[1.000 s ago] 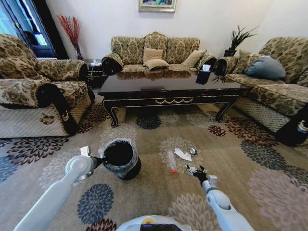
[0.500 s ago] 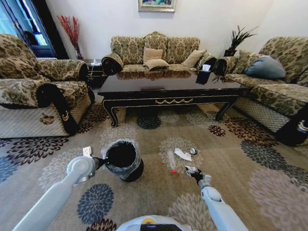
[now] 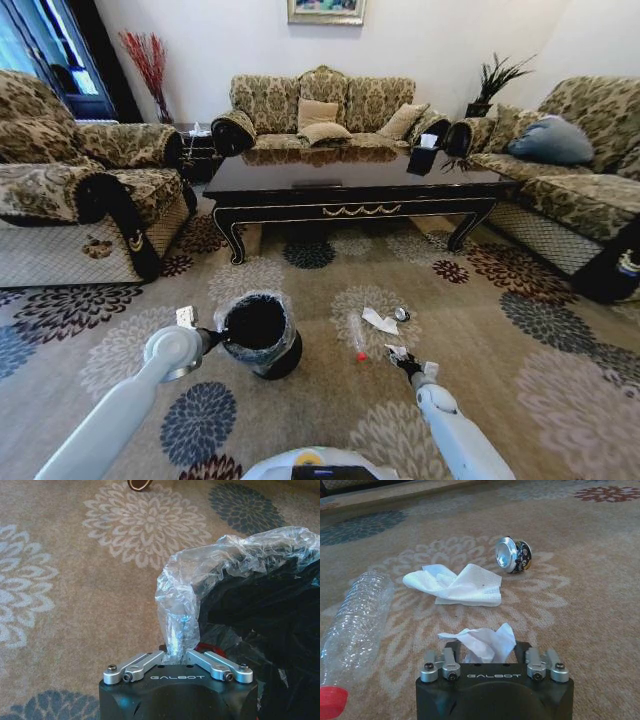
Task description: Move to the front of the table and pick up the trash from the floor, then place it into the trash bin.
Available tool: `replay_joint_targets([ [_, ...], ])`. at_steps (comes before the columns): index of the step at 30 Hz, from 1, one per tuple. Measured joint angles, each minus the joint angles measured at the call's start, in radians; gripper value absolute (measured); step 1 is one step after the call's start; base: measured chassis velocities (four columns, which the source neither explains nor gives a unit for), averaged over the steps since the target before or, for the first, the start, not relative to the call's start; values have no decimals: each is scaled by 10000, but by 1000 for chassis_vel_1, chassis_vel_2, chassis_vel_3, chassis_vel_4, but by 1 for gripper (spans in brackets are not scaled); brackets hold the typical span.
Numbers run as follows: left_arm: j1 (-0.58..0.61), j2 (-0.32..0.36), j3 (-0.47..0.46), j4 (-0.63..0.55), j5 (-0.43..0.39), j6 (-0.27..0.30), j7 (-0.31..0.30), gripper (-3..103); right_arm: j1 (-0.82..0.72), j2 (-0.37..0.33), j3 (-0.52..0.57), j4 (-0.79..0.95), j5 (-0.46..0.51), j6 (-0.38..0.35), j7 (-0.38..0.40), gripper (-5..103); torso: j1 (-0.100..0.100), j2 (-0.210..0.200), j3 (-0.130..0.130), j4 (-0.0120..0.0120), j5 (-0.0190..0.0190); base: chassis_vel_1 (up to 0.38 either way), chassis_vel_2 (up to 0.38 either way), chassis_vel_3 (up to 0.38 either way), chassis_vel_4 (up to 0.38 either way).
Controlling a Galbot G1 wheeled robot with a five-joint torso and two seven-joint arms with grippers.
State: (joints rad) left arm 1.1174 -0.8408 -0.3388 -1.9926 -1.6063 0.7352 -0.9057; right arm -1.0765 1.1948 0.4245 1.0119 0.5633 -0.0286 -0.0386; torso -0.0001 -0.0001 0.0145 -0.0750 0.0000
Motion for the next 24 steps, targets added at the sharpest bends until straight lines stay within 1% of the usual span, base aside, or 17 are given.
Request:
replay_joint_targets([
  [3, 29, -19, 4, -18, 28, 0, -3, 0, -21, 11, 1, 2, -3, 28, 0, 47, 1, 0, 0, 1, 0, 0, 0, 0, 0],
  [4, 32, -23, 4, -24, 28, 0, -3, 0, -38, 10, 7, 11, -4, 35, 0, 47, 0, 0, 0, 1, 0, 0, 0, 0, 0],
  [5, 37, -26, 4, -35, 28, 0, -5, 0, -72, 3, 21, 47, -4, 46, 0, 41, 1, 0, 0, 0, 0, 0, 0, 0, 0],
  [6, 37, -26, 4, -35, 28, 0, -5, 0, -72, 3, 21, 47, -4, 46, 0, 41, 1, 0, 0, 0, 0, 0, 0, 0, 0],
  [9, 28, -47, 103, -40, -86, -2, -141, 0, -250, -91, 116, 379, 30, 56, 38, 25, 0, 0, 0, 1, 1, 0, 0, 0, 0],
  [10, 21, -58, 127, -37, -93, -2, -151, 0, -285, -109, 128, 447, 47, 55, 54, 25, 1, 0, 0, 1, 1, 0, 0, 0, 0],
  [11, -27, -122, 244, 13, -109, 0, -181, 0, -450, -206, 191, 811, 154, 47, 128, 14, 1, 0, 0, 1, 3, 0, 0, 0, 0],
  [13, -77, -170, 330, 55, -109, 0, -196, 0, -571, -288, 235, 1123, 242, 36, 180, 14, 1, 0, 0, 1, 0, 0, 0, 0, 0],
  [15, -171, -221, 465, 105, -113, 0, -206, 0, -807, -420, 314, 1708, 388, 10, 255, 4, 0, 0, 0, -2, -3, 0, 0, 0, 0],
  [16, -192, -230, 494, 113, -120, 0, -209, 0, -855, -442, 330, 1828, 416, 2, 271, 4, 0, 0, 0, -2, -2, 0, 0, 0, 0],
  [17, -348, -308, 713, 175, -261, 0, -241, 0, -1217, -569, 477, 2711, 543, -6, 436, 1, 1, 1, 0, 0, 2, 0, 0, 0, 0],
  [18, -348, -308, 713, 175, -261, 0, -241, 0, -1217, -569, 477, 2711, 543, -6, 436, 1, 1, 1, 0, 0, 2, 0, 0, 0, 0],
  [22, -614, -459, 1105, 317, -324, 2, -291, 0, -1917, -695, 763, 4105, 608, 109, 669, 0, 0, 1, 0, 0, 2, 0, 0, 0, 0],
  [24, -649, -477, 1164, 336, -321, 2, -295, 0, -2017, -712, 802, 4279, 608, 121, 686, 0, 0, 1, -1, 1, 2, 0, 0, 0, 0],
])
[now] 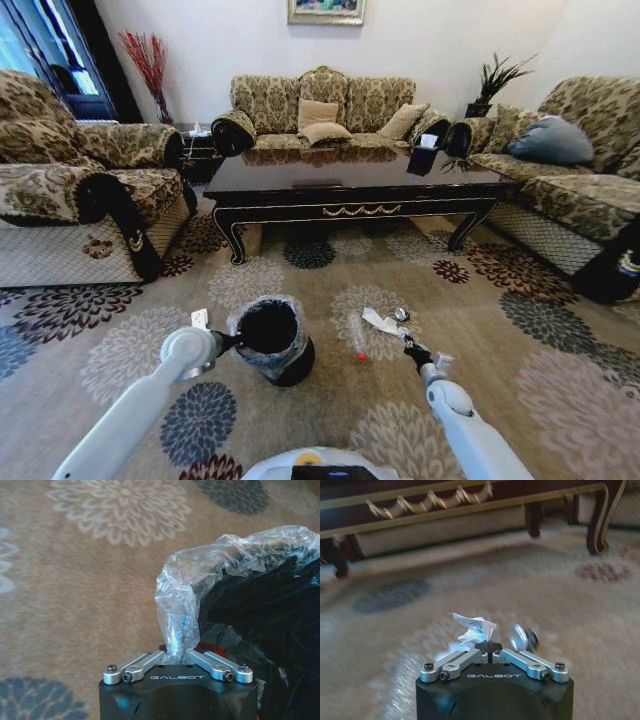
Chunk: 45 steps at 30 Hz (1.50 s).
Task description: Move to the front of the table and pick up the trash from the floor, then place it into the trash bin.
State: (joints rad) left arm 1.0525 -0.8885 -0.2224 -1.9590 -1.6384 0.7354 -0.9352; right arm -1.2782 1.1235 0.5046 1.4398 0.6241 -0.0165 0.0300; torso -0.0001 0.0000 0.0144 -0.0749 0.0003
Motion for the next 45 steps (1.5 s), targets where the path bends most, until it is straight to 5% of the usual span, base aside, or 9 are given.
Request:
replay_joint_targets([
  [3, -104, -46, 174, 45, 4, -1, -8, 0, -264, -45, 93, 488, -8, 23, 19, 0, 0, 0, 1, 0, -1, 0, 0, 0, 0],
  [8, -1470, -602, 1719, 587, -70, 0, -477, 0, -2265, 8, 464, 4920, -748, 42, 230, 0, 0, 1, 0, 0, -3, 0, 0, 0, 0],
  [14, -2708, -1001, 2806, 998, -209, 0, -790, 0, -3328, 271, 246, 6903, -1190, 23, 309, 0, 0, 1, 0, -1, -3, 0, 0, 0, 0],
  [24, -3866, -2076, 4581, 1807, -220, 0, -1077, 0, -4536, 688, -540, 7785, -3597, 865, -269, 0, 0, 1, 0, 0, -2, 0, 0, 0, 0],
  [39, -4245, -2569, 5593, 1704, -250, -1, -1263, 0, -4444, 27, -1004, 7889, -4286, 711, -632, -3, 0, 1, 0, 0, -3, 0, 0, 0, 0],
  [45, -4300, -2488, 5643, 1622, -298, 0, -1263, 0, -4518, 303, -1053, 7743, -4443, 676, -754, 18, 0, 0, 1, -1, -2, 0, 0, 0, 0],
])
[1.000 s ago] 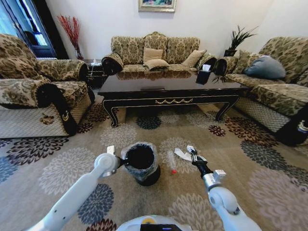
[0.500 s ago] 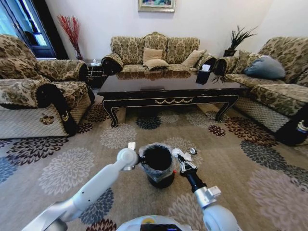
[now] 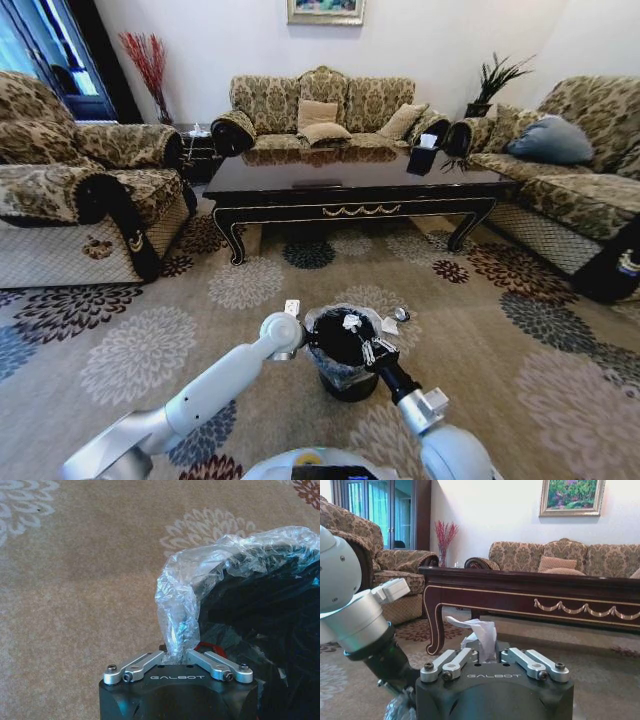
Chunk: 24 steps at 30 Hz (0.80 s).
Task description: Move to the front of the table and pick up the trash from the floor, then place it into the trash bin.
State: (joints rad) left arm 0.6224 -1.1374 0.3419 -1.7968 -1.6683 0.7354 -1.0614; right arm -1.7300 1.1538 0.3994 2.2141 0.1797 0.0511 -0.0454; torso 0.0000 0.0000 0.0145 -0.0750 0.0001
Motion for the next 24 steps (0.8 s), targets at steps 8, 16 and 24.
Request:
replay_joint_targets([
  [8, 80, 86, -130, -67, 14, 0, 0, 0, -9, 98, -39, -65, 4, -37, 6, 44, 0, 0, 0, 1, -1, 0, 0, 0, 0],
  [16, 343, 145, -436, -91, 128, 0, 3, 0, 47, 447, -30, -100, 360, -47, 232, 73, 0, 0, 0, -1, -2, 0, 0, 0, 0],
  [24, 1694, 1027, -2607, -716, 281, -3, 271, 0, 654, 852, 1386, -817, 1808, -131, 645, 97, 0, 0, 0, 2, -3, 0, 0, 0, 0],
])
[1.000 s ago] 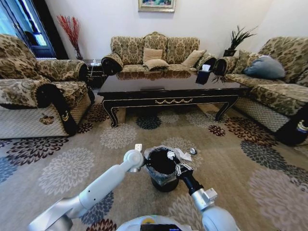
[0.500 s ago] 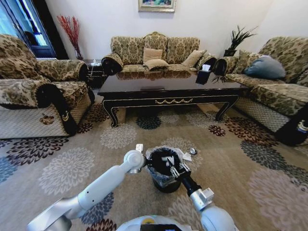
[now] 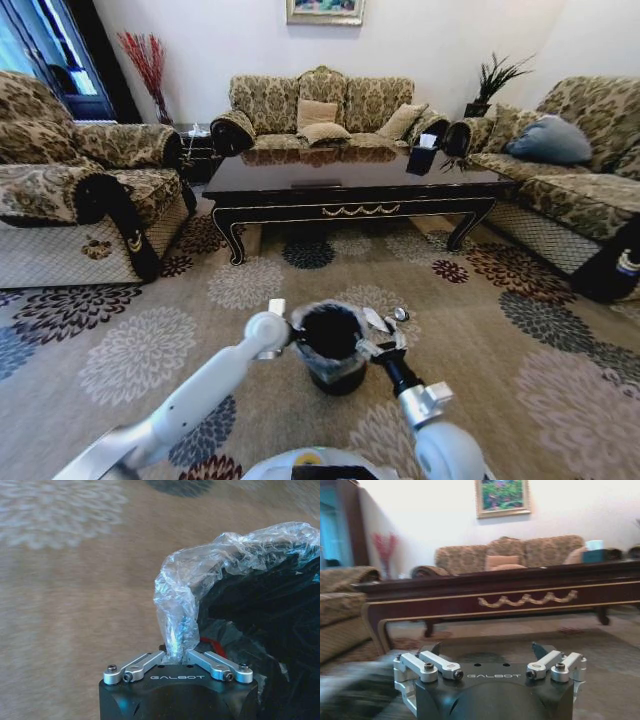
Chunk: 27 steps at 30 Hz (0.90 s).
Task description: Move to the front of the table and pick up the trash from the floor, then place it into the trash bin.
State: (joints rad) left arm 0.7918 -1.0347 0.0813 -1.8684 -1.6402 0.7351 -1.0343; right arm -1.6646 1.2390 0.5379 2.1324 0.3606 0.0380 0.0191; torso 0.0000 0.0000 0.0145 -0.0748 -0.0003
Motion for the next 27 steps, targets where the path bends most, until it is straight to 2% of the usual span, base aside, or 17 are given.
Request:
replay_joint_targets([
  [1, 400, 317, -581, -166, -16, 2, 167, 0, 187, -114, 323, -335, 217, -5, -88, 100, 0, 1, 0, 0, 1, 0, 0, 0, 0],
  [2, 400, 317, -581, -166, -16, 2, 167, 0, 187, -114, 323, -335, 217, -5, -88, 100, 0, 1, 0, 0, 1, 0, 0, 0, 0],
  [4, 1207, 924, -1862, -287, -56, 4, 562, 0, 772, -250, 632, -1516, 500, 73, -174, 100, 0, 0, 0, 2, 3, 0, 0, 0, 0],
  [5, 1271, 1068, -2069, -248, 61, 4, 755, 0, 829, -277, 633, -1756, 434, 96, -180, 100, 0, 0, 0, 1, 1, 0, 0, 0, 0],
  [14, 1294, 1663, -2819, 496, 93, 5, 1187, 0, 794, -148, 689, -2620, 118, 319, -295, 100, 0, 0, 0, -2, 3, -61, 52, 52, -61],
  [27, 1478, 1577, -3101, 728, 17, 4, 1278, 0, 1013, 50, -5, -3340, -438, 264, -186, 100, 1, 0, 1, -3, 1, -115, 124, 115, -121],
])
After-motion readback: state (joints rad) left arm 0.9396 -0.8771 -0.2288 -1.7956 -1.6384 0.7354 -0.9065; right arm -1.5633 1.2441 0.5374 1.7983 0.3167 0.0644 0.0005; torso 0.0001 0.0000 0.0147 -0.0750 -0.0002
